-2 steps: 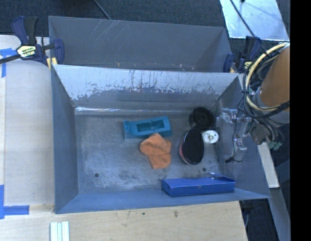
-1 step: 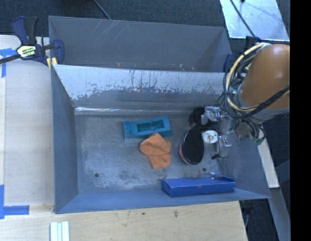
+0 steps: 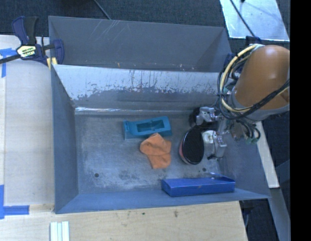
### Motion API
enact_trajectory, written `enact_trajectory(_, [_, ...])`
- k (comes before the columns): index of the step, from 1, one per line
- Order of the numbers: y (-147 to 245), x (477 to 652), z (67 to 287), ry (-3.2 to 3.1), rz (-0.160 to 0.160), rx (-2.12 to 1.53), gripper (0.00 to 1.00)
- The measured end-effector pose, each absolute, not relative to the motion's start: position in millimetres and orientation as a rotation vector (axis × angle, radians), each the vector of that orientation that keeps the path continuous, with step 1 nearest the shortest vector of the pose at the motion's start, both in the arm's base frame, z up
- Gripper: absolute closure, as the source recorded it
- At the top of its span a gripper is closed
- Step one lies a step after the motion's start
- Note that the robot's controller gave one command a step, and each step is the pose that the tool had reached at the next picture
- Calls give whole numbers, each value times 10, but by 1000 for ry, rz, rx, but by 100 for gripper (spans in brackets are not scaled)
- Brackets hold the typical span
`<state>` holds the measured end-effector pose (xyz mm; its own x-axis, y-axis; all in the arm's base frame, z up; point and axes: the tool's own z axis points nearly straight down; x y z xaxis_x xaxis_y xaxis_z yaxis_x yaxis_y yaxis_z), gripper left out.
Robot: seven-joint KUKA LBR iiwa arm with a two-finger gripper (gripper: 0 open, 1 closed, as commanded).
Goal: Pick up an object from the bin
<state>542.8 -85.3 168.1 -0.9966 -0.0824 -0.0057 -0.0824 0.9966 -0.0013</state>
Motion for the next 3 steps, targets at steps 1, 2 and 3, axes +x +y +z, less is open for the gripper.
enact_trajectory(1, [-989,5354,1149,3133,-1,113,0])
enact_trajectory(2, [-666,5683,728,3129,-2,-18,100])
enact_trajectory(3, [-667,5682,728,3129,-3,-19,100])
